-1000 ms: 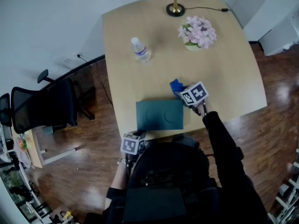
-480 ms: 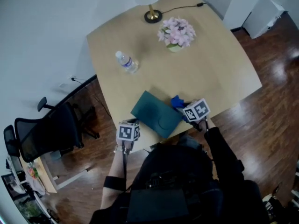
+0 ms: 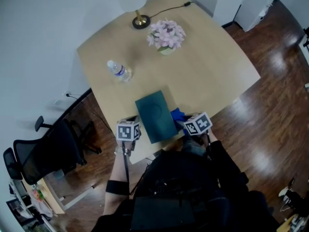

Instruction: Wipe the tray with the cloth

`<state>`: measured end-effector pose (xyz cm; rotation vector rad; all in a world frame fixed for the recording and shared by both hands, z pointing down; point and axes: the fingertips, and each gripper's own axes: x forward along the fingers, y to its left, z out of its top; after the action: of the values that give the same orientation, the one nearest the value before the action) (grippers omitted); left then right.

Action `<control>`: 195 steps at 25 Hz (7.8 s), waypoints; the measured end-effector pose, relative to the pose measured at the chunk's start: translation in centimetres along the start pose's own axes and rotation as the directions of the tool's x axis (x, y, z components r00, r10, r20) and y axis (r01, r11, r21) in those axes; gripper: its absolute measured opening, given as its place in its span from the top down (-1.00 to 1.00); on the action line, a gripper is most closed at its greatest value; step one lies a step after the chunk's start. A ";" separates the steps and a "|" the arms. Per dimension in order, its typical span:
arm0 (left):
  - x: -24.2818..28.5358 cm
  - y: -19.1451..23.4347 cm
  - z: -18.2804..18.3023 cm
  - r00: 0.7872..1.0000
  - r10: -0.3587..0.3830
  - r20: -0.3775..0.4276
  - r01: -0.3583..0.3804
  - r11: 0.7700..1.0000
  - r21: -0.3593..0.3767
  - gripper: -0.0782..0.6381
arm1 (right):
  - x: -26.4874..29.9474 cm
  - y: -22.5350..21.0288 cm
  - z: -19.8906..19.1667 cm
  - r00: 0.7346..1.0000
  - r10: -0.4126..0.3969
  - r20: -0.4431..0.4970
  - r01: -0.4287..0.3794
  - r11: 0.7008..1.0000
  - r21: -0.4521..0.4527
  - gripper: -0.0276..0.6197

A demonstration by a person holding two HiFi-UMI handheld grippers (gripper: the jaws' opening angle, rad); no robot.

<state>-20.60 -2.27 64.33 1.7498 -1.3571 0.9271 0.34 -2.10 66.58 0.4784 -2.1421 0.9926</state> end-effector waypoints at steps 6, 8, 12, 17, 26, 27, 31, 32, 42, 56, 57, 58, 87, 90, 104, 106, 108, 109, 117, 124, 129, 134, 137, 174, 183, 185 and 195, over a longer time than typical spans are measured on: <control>-2.3 -4.6 2.5 0.994 -0.096 0.055 0.092 0.994 0.064 0.78 | -0.1 -2.8 5.6 0.997 -0.055 0.053 0.057 0.998 -0.039 0.62; -1.7 -6.2 2.7 0.992 -0.119 0.038 0.116 0.990 0.075 0.78 | 0.3 -3.6 8.2 0.996 -0.057 0.062 0.062 0.996 -0.068 0.61; 0.3 -7.3 1.0 0.993 -0.116 -0.040 0.118 0.990 0.081 0.78 | 1.6 -4.4 12.4 0.998 -0.048 0.051 0.054 0.989 -0.134 0.61; 0.8 -7.2 0.6 0.990 -0.131 -0.056 0.133 0.991 0.027 0.78 | 3.9 -5.2 14.7 0.999 -0.050 -0.020 0.043 0.967 -0.251 0.62; 1.0 -7.4 0.5 0.982 -0.127 -0.137 0.138 0.988 0.067 0.78 | 5.7 -3.6 13.1 0.990 0.012 -0.139 -0.063 0.929 -0.365 0.62; 1.0 -7.3 0.6 0.982 -0.131 -0.135 0.141 0.988 0.064 0.78 | 5.6 -3.4 12.7 0.989 0.020 -0.147 -0.074 0.927 -0.368 0.62; 0.9 -7.3 0.8 0.982 -0.129 -0.135 0.140 0.987 0.080 0.78 | 4.5 -1.6 9.9 0.982 0.073 -0.172 -0.135 0.913 -0.384 0.62; 1.0 -7.3 0.9 0.983 -0.125 -0.132 0.137 0.987 0.087 0.78 | 4.1 -1.3 8.7 0.980 0.074 -0.185 -0.141 0.914 -0.380 0.62; 1.2 -6.8 0.9 0.983 -0.137 -0.124 0.149 0.984 0.097 0.78 | 1.0 2.0 -4.1 0.951 0.100 -0.293 -0.193 0.932 -0.308 0.62; 0.9 -7.2 0.9 0.979 -0.153 -0.137 0.166 0.982 0.094 0.78 | -3.6 3.0 -7.7 0.894 0.250 -0.373 -0.358 0.898 -0.256 0.62; 0.9 -7.3 0.8 0.978 -0.152 -0.142 0.166 0.982 0.093 0.78 | -3.6 2.1 -6.4 0.904 0.235 -0.357 -0.340 0.902 -0.268 0.62; 0.8 -7.3 0.8 0.978 -0.149 -0.145 0.163 0.982 0.093 0.78 | -3.6 1.2 -5.0 0.915 0.218 -0.341 -0.318 0.908 -0.273 0.62; 1.0 -6.8 0.9 0.984 -0.098 -0.146 0.114 0.988 0.103 0.78 | 4.4 -0.2 3.5 0.957 0.089 -0.276 -0.204 0.884 -0.421 0.61; 1.2 -6.6 1.0 0.984 -0.104 -0.144 0.121 0.986 0.112 0.78 | 3.4 0.4 -0.9 0.943 0.090 -0.322 -0.211 0.906 -0.367 0.61; 1.4 -6.8 0.7 0.991 -0.100 -0.094 0.112 0.984 0.141 0.78 | -3.2 7.6 -9.5 0.907 0.293 -0.302 -0.376 0.887 -0.268 0.62; 1.4 -6.8 0.8 0.992 -0.103 -0.073 0.111 0.987 0.117 0.78 | -4.3 7.9 -7.8 0.915 0.316 -0.251 -0.380 0.884 -0.271 0.61; 1.4 -6.8 0.9 0.994 -0.102 -0.051 0.106 0.990 0.088 0.78 | -5.1 7.0 -5.3 0.937 0.288 -0.200 -0.336 0.900 -0.278 0.61; 1.3 -6.9 0.8 0.994 -0.101 -0.043 0.104 0.992 0.076 0.78 | -5.4 6.2 -3.8 0.950 0.263 -0.170 -0.303 0.912 -0.278 0.61; -5.4 -8.7 -3.3 0.991 -0.112 0.073 0.113 0.993 -0.020 0.78 | -3.3 -2.0 11.0 0.997 0.027 0.073 -0.003 0.954 -0.300 0.61; -4.5 -11.6 -12.3 0.987 -0.155 -0.049 0.145 0.976 -0.162 0.78 | 2.6 -3.6 20.2 0.999 -0.032 0.033 0.043 0.887 -0.461 0.61; -4.5 -12.1 -11.6 0.988 -0.154 -0.010 0.143 0.938 -0.316 0.78 | 7.0 -2.0 21.2 0.995 0.019 -0.100 -0.073 0.821 -0.566 0.61; -3.8 -12.0 -12.5 0.992 -0.124 -0.032 0.104 0.926 -0.363 0.78 | 8.7 -1.8 19.7 0.980 0.027 -0.197 -0.142 0.789 -0.598 0.61; -3.6 -11.8 -12.3 0.991 -0.130 -0.023 0.111 0.915 -0.388 0.78 | 8.7 -1.3 19.7 0.978 0.061 -0.202 -0.169 0.797 -0.580 0.61; -0.8 -6.6 0.8 0.995 -0.104 -0.009 0.104 0.990 0.097 0.78 | -1.5 -6.6 9.9 0.997 -0.062 0.037 0.068 0.978 -0.199 0.61; 1.1 -7.1 -1.0 0.992 -0.039 -0.122 0.055 0.990 0.129 0.78 | 1.8 -5.4 14.3 0.997 0.063 -0.042 -0.071 0.963 -0.262 0.61; 1.2 -6.9 -1.2 0.988 -0.032 -0.152 0.054 0.988 0.144 0.78 | 1.9 -5.2 14.3 0.994 0.091 -0.053 -0.102 0.965 -0.242 0.61; 1.2 -6.9 -1.2 0.981 -0.059 -0.187 0.086 0.987 0.138 0.78 | 0.5 -4.3 9.6 0.982 0.181 -0.056 -0.187 0.970 -0.155 0.61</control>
<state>-13.72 -0.50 65.21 1.7618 -1.1256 1.1399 -1.79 -12.24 64.83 0.1817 -2.2367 0.9120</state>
